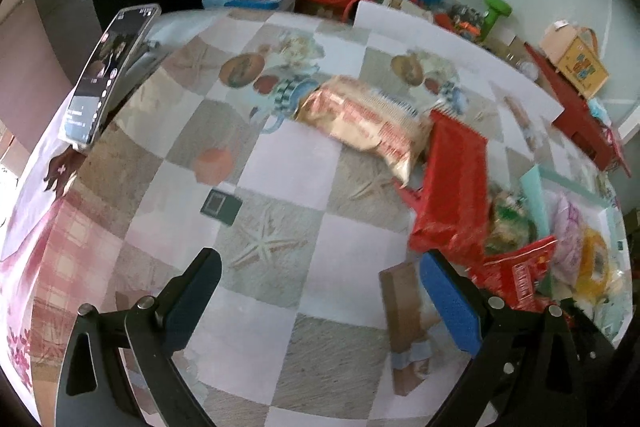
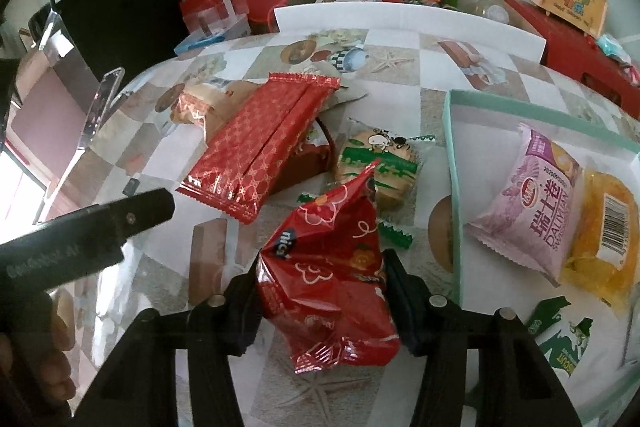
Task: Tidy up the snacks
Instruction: 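Close right tool on red chip bag while left tool approaches red wafer pack, then close left tool on red wafer pack while right tool lifts chip bag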
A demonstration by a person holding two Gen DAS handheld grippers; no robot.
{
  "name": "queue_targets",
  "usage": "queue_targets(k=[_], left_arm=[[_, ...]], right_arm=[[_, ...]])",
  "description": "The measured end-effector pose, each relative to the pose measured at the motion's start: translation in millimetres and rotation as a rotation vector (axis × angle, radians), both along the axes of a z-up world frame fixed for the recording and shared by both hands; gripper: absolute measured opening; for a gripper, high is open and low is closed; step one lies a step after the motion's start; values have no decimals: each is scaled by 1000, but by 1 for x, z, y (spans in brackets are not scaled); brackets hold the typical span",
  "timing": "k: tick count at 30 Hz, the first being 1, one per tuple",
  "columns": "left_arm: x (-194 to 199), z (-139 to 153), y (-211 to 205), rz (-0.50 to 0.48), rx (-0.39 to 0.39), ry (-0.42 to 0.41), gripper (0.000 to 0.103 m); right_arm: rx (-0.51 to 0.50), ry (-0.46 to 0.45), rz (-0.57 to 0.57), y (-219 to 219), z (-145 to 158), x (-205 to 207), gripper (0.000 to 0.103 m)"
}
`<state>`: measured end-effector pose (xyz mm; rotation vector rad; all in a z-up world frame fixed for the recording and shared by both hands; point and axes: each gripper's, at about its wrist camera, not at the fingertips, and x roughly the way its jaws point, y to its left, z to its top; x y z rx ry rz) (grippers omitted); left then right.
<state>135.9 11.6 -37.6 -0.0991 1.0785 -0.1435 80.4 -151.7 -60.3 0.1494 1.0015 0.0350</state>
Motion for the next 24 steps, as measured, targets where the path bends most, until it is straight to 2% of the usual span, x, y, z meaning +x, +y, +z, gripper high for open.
queue_targets(k=[10,16,24], left_arm=[[7,10,-27,-67,-50,-45,99],[15,13,-39,-87,-70,-65,99],[21,7,-64,-147,-6,-99,99]], right_arm=[[46,-51,-30,-10,13,-5,54],[57,-126,-55,-22,35,-15,54],[38,-189,-167,-62,53,-26,54]])
